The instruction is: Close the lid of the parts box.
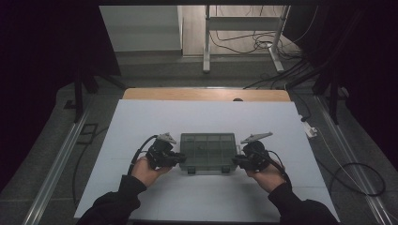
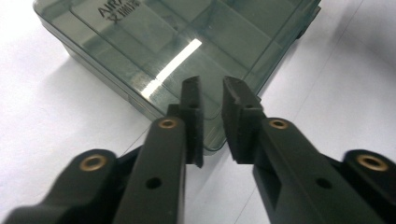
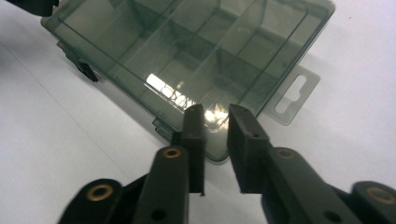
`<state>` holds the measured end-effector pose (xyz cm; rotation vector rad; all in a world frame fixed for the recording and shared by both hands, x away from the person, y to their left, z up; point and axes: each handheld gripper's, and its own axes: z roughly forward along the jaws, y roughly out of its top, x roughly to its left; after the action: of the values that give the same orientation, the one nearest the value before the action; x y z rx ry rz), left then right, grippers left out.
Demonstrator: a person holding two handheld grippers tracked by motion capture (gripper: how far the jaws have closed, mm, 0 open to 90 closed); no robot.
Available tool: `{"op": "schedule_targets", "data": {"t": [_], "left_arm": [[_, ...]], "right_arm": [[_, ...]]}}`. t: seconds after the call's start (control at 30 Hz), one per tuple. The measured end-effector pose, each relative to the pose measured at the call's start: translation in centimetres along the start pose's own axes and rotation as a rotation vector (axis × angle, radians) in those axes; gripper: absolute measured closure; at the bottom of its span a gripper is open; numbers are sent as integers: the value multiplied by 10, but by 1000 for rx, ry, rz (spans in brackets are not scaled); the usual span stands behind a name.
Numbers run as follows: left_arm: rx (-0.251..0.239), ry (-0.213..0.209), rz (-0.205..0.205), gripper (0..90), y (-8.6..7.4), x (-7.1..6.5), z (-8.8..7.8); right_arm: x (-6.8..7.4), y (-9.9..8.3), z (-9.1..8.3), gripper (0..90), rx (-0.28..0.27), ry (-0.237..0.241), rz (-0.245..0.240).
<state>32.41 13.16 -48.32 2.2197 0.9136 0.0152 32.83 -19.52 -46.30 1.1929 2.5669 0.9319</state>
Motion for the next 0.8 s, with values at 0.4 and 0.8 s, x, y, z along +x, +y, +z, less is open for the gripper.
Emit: {"op": "schedule_targets", "data": {"t": [0.4, 0.8], "left_arm": [[-26, 12, -12, 494, -2, 1, -12], [-45, 16, -3, 339, -5, -2, -18]], "right_arm": [[-4, -2, -13, 529, -33, 1, 18], [2, -3, -15, 401, -39, -2, -17]]}}
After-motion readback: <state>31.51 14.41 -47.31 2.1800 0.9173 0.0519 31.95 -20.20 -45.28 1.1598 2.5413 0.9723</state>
